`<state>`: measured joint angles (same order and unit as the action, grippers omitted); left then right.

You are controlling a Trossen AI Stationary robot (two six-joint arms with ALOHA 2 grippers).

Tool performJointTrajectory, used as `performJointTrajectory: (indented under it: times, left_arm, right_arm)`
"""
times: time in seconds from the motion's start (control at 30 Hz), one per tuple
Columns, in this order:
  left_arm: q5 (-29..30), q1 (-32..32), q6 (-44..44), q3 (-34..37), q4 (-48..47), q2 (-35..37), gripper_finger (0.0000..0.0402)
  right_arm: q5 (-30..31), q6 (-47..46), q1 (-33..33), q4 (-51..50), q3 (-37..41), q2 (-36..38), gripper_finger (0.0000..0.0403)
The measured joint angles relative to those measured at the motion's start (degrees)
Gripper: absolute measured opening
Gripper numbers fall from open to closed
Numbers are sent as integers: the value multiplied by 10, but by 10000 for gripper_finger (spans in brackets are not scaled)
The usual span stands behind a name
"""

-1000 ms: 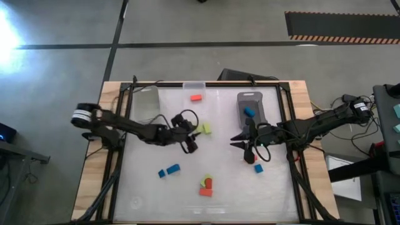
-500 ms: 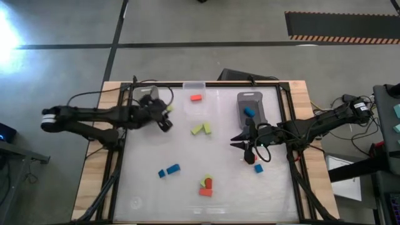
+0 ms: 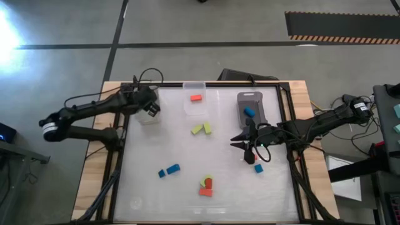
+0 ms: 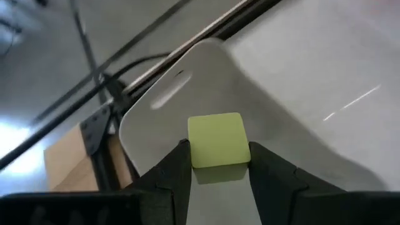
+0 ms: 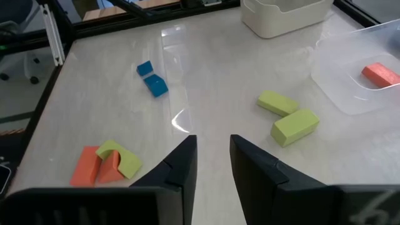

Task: Sort & place blocks by color
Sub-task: Put the green block into the white bin, then put the blue block into the black bin

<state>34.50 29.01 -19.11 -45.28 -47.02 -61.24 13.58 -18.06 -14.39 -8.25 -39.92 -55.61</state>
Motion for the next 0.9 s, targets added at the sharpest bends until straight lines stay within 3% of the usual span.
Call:
performJointTrajectory:
  times: [0.27,0.53,0.77,0.9]
  left_arm:
    - [-29,89,34,0,0,-100,114]
    - [-31,108,50,-4,6,-177,117]
    - [-29,108,49,-5,18,-200,185]
    - [-27,107,49,-4,20,-198,196]
  right_arm:
    - [0,0,0,0,0,0,83]
    - [0,2,0,0,0,0,82]
    - [0,2,0,0,0,0,88]
    - [0,3,0,0,0,0,83]
